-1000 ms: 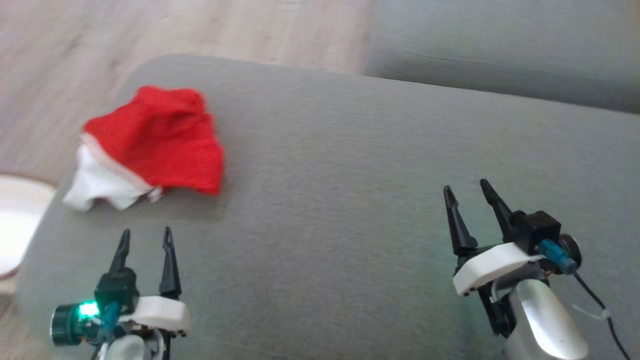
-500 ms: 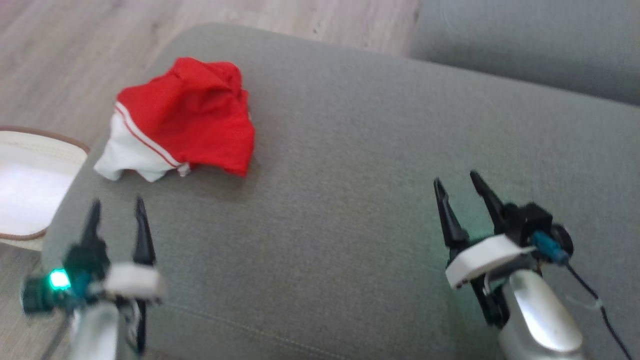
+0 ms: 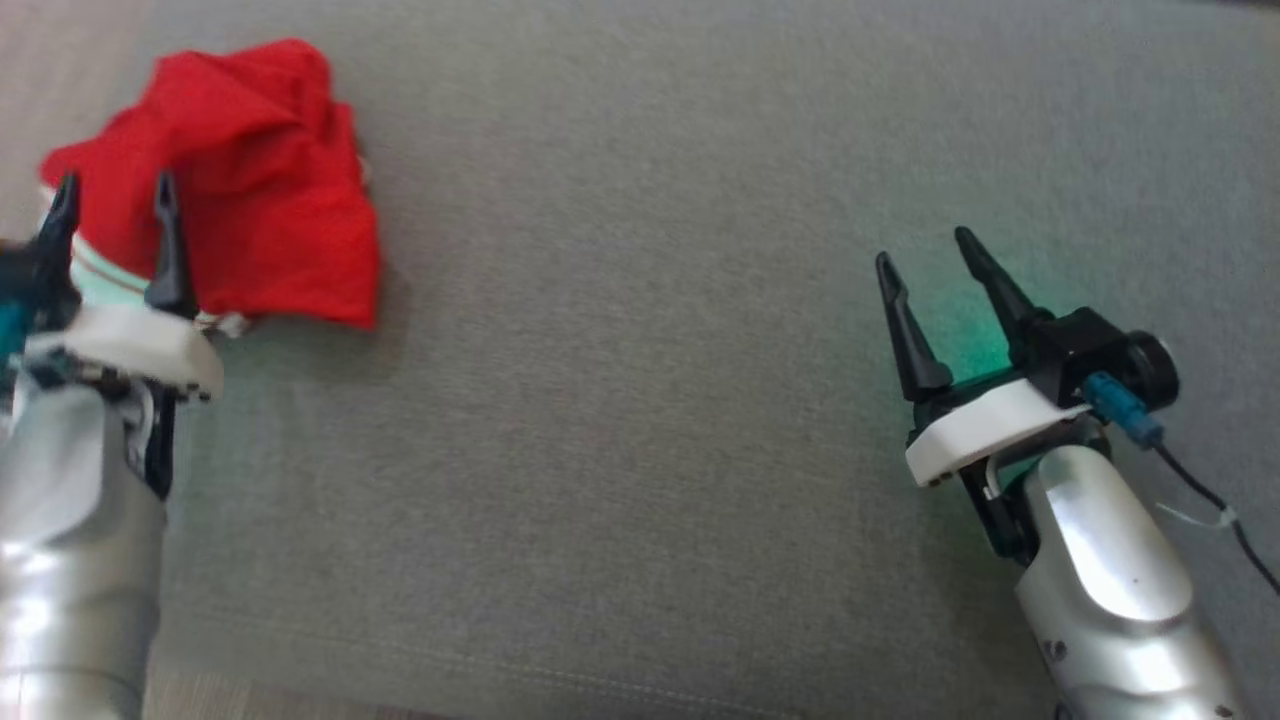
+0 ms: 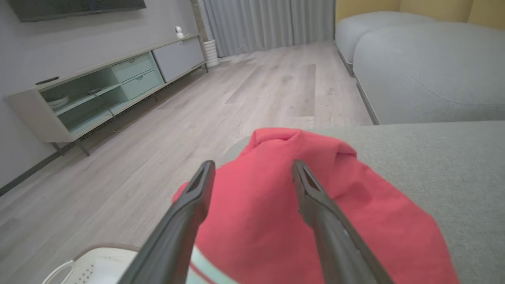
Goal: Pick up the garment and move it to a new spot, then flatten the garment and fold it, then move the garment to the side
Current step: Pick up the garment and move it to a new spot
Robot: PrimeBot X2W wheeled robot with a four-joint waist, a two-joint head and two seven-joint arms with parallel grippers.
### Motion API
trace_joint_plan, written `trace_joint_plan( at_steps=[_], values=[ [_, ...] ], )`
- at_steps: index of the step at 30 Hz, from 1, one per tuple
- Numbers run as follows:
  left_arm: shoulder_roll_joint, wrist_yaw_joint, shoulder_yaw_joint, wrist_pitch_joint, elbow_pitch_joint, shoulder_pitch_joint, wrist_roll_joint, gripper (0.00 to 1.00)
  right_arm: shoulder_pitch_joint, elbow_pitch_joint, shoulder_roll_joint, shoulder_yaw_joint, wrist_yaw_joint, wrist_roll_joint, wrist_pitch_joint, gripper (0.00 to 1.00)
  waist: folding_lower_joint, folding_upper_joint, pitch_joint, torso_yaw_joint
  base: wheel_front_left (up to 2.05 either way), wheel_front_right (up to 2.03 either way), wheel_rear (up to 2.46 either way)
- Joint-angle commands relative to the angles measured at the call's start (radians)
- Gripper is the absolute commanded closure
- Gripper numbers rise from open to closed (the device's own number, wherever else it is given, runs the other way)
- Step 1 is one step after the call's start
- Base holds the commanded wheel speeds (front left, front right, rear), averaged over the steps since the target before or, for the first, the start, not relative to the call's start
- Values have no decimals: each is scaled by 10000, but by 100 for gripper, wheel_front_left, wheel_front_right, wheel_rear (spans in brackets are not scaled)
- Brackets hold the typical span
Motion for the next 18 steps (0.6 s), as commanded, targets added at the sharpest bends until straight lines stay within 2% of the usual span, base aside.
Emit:
trace_joint_plan(
  at_steps=[1,6,10,11,12,16,18],
  values=[
    [622,-4,-127,60,-10,-473,-214,0,-270,-331,14,238,-6,33,-111,0,-3,0,397,-353,0,0,0],
    [1133,-10,-1258,432,773,-1181,-948,0,-397,-386,-58,332,-6,81,-111,0,-3,0,755,-570,0,0,0],
    [1421,6,-1490,529,1471,-1611,-996,0,-507,-399,-78,376,-6,93,-111,0,-3,0,924,-676,0,0,0],
    [1428,54,-1500,506,1630,-1673,-989,53,-522,-385,-70,365,-6,107,-111,0,-3,0,931,-699,0,0,0],
    [1434,138,-1506,449,1761,-1726,-974,100,-531,-372,-57,342,-6,122,-111,0,-3,0,927,-719,0,0,0],
    [1430,409,-1522,16,1736,-1963,-897,100,-450,-463,6,157,-6,115,-111,0,-3,0,663,-781,0,0,0],
    [1354,373,-1628,-93,1458,-2121,-819,100,-321,-518,51,-6,-6,118,-111,0,-3,0,414,-789,0,0,0]
  ],
)
